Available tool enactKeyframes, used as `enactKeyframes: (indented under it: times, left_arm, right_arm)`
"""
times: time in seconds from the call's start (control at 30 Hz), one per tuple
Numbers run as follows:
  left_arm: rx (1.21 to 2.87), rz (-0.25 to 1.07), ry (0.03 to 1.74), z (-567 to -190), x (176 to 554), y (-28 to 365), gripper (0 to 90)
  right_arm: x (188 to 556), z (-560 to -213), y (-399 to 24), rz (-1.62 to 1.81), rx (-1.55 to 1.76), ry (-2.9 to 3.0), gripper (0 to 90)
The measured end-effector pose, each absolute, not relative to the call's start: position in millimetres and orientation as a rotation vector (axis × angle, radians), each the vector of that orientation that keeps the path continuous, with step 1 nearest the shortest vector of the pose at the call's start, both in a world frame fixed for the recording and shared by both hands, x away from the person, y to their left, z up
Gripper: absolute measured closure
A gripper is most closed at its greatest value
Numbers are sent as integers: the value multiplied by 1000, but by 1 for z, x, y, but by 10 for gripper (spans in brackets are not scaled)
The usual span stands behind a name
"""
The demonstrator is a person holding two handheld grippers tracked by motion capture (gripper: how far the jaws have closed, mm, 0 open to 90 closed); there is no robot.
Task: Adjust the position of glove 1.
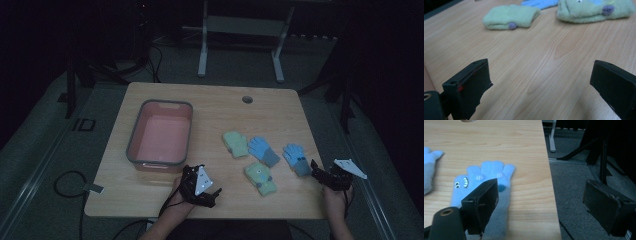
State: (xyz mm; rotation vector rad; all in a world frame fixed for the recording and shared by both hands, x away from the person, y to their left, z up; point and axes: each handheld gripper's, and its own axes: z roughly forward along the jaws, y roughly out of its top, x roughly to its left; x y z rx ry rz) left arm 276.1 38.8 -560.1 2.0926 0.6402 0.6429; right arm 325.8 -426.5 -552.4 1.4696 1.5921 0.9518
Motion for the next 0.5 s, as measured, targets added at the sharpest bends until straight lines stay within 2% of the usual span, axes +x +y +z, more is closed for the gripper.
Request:
enactKeyframes:
  times: [0.5]
  left_arm:
    - [2098,596,619,-560,278,40,38]
  right_arm:
    - [330,-553,-425,905,1492,1643,132]
